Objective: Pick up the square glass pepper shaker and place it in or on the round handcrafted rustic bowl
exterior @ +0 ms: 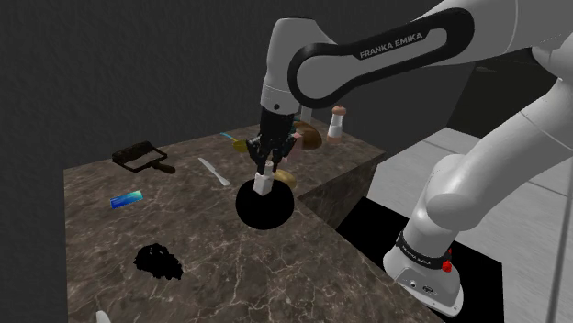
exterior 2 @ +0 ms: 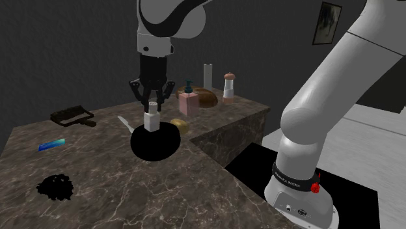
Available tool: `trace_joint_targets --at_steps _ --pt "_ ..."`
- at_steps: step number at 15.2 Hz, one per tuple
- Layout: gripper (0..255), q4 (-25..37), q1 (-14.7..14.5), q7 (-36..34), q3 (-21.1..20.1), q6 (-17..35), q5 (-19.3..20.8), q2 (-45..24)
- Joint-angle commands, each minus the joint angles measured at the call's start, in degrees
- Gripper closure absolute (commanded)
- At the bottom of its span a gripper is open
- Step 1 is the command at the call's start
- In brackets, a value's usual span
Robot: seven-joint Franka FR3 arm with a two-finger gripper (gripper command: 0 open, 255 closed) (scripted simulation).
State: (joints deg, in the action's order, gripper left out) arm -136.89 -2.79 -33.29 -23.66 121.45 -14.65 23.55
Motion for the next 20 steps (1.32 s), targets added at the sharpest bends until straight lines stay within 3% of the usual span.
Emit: trace_joint_targets --at_steps 1,7,8,13,17,20 --pt "255 -0.37 0.02 -0.05 -0.2 0.84 0.01 -0.44" --pt "255 -0.36 0.02 -0.05 -0.2 0.84 0.02 -0.44" --pt "0 -0.36 0.02 -0.05 -0.2 0.84 0.01 -0.44" --pt "0 -0.36 0.02 -0.05 -0.2 0.84 0.01 -0.44" --pt "0 4.5 0.15 0.13 1.46 -6.94 0.35 2.45" --pt "0 4.49 0.14 0.13 1.47 -6.94 0.35 2.45"
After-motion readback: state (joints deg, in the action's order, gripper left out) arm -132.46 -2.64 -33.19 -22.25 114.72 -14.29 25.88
